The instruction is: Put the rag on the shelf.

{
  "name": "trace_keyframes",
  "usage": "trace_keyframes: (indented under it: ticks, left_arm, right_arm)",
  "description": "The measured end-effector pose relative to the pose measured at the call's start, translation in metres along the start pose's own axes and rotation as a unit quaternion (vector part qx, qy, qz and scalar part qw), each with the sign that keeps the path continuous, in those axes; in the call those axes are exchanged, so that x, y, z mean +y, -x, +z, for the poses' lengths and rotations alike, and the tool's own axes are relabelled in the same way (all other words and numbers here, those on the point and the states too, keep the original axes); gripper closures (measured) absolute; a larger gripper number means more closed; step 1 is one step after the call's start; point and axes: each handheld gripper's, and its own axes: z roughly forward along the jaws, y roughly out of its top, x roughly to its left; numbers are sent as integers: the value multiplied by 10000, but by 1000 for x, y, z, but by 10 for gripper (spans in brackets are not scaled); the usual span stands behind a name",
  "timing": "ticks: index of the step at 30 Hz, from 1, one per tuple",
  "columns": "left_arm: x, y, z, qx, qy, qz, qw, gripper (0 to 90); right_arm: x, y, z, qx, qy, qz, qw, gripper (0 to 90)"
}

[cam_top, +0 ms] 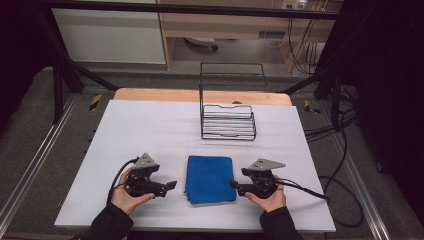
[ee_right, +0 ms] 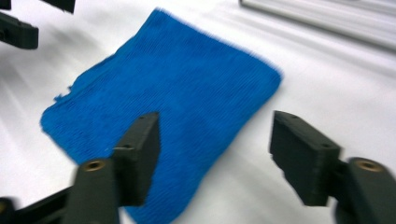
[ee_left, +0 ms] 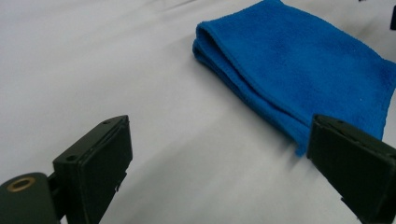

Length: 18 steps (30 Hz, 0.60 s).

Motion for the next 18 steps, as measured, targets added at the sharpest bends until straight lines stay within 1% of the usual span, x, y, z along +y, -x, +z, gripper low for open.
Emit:
trace_keyframes:
  ticks: [1, 4, 5, 6, 7, 9, 12, 14, 15, 16, 18]
  left_arm:
    - [3, 0, 2, 1, -13, 21, 10000, 70]
    - [11, 0, 8, 54, -58, 79, 9999, 70]
    - [14, -1, 10, 73, -67, 98, 9999, 71]
    - [18, -2, 12, 89, -62, 85, 9999, 72]
    - [20, -2, 13, 109, -51, 81, 9999, 72]
    - [28, -4, 17, 174, -10, 73, 9998, 83]
    - [38, -6, 25, 309, 3, 133, 9994, 104]
    - [44, -6, 30, 398, -1, 190, 9990, 122]
    - [46, -6, 34, 438, -18, 209, 9988, 128]
    - [48, -6, 37, 464, -17, 202, 9987, 135]
    - [53, -7, 44, 433, -9, 108, 9990, 160]
  right_arm:
    - [1, 4, -1, -23, 83, -15, 10000, 233]
    - [3, 15, -3, -34, 217, -36, 9998, 162]
    - [5, 22, -3, -57, 210, -61, 9997, 119]
    - [6, 26, -3, -60, 221, -32, 9997, 97]
    - [6, 26, -3, -60, 221, -32, 9997, 97]
    - [7, 32, -3, -67, 232, -19, 9997, 67]
    - [5, 40, -3, -112, 227, 29, 9997, 51]
    - [1, 42, -3, -142, 276, 62, 9995, 52]
    - [0, 43, -3, -145, 242, 77, 9996, 51]
    - [-2, 43, -3, -162, 230, 105, 9995, 50]
    - [-3, 43, -4, -168, 226, 93, 9996, 51]
